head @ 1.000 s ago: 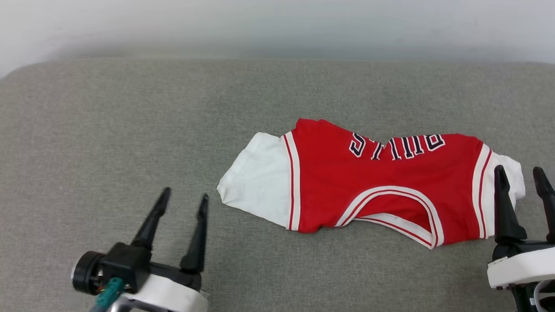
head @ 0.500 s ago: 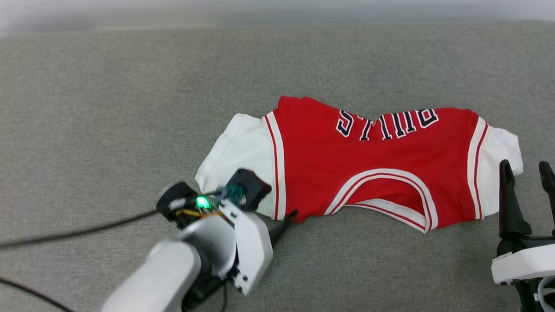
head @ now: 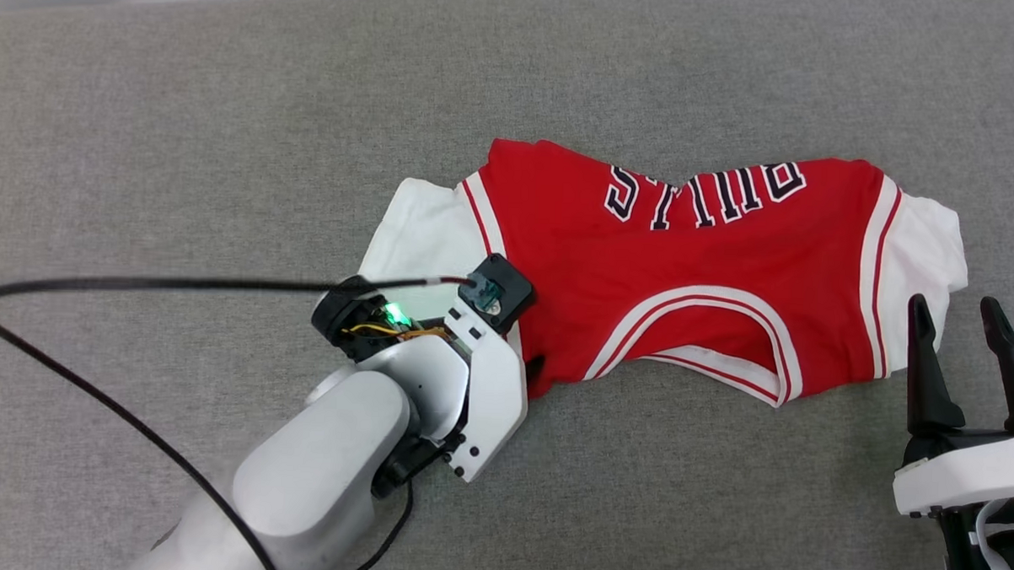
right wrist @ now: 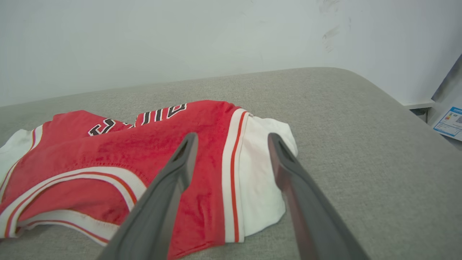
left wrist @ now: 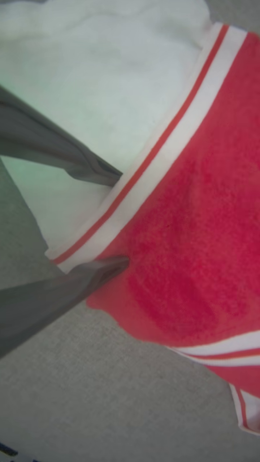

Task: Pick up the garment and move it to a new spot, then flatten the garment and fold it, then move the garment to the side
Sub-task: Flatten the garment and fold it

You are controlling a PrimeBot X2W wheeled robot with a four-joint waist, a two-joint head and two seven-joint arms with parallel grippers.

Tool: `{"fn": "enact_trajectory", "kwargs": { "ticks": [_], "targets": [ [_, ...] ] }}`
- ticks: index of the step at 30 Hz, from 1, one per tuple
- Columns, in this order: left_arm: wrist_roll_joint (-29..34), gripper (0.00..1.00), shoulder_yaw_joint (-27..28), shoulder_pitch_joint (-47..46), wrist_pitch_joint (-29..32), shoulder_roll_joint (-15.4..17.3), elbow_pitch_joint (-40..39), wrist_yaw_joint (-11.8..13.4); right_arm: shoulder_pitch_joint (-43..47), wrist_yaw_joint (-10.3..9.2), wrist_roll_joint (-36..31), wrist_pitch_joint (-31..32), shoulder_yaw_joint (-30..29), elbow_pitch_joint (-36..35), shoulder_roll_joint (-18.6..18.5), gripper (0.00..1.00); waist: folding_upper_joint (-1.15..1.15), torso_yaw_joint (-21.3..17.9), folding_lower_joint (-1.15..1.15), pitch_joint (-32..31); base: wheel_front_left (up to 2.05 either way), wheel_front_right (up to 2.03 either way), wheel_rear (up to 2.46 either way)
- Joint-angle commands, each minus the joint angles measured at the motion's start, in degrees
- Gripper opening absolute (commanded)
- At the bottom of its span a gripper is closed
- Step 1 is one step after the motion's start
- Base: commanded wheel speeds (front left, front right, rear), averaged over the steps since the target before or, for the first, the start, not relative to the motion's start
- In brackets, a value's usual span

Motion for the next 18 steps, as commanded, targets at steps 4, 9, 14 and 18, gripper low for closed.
{"fn": "enact_trajectory", "kwargs": {
  "ticks": [4, 9, 14, 18],
  "targets": [
    [-0.4, 0.98, -3.7, 0.1, 0.8, 0.4, 4.0, 0.1, -0.8, -0.02, -0.7, -0.4, -0.1, 0.3, 0.3, 1.0, 0.0, -0.1, 0.0, 0.5, 0.0, 0.0, 0.0],
    [-1.8, 0.0, -5.9, 0.7, -1.4, 1.4, 6.2, 0.0, -0.5, -0.02, -1.2, -0.3, -0.5, 0.5, 0.4, 1.0, 0.0, 0.6, 0.0, 0.1, 0.0, 0.0, 0.0],
    [-1.3, 0.0, -5.1, 1.2, -5.2, 2.4, 5.7, 0.7, 0.1, -0.02, -1.3, 0.1, -0.4, 1.1, 0.5, 1.0, 0.0, 1.8, 0.0, -2.4, 0.0, 0.0, 0.0],
    [-1.3, 0.0, -4.8, 3.4, -7.6, 3.9, 2.6, 1.6, 0.8, -0.02, -1.4, 0.7, -0.5, 2.2, 0.7, 1.0, 0.0, 2.6, 0.0, -5.3, 0.0, 0.0, 0.0]
  ]
}}
